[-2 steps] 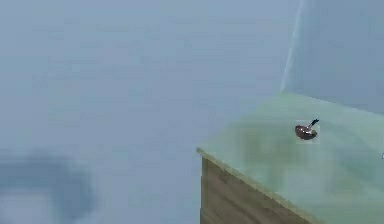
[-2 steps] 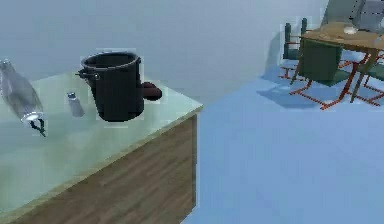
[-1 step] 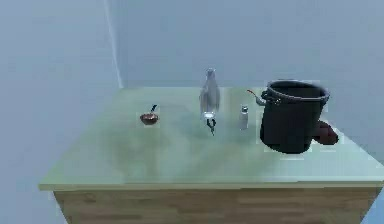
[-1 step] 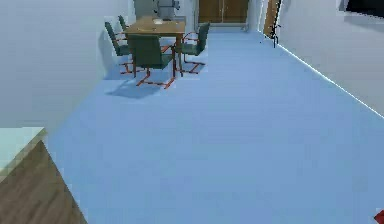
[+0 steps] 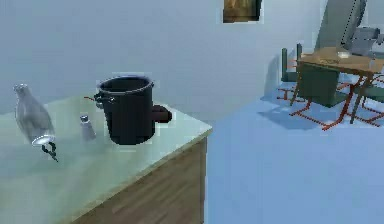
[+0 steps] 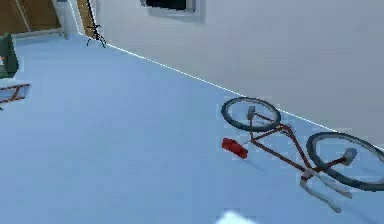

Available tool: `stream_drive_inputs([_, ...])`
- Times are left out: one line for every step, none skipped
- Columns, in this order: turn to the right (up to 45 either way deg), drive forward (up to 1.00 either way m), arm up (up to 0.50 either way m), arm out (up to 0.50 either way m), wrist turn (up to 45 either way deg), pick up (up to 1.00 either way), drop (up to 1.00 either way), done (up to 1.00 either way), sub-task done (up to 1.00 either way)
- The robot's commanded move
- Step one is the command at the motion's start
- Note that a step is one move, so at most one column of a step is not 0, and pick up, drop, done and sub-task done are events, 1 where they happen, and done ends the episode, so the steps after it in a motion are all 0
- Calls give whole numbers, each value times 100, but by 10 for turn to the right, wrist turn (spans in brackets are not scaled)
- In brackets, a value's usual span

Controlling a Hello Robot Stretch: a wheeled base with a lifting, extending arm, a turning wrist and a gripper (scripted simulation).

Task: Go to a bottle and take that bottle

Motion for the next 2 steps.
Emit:
stream_drive_inputs([450,0,0,0,0,0,0,0,0])
stream_drive_inputs([90,0,0,0,0,0,0,0,0])
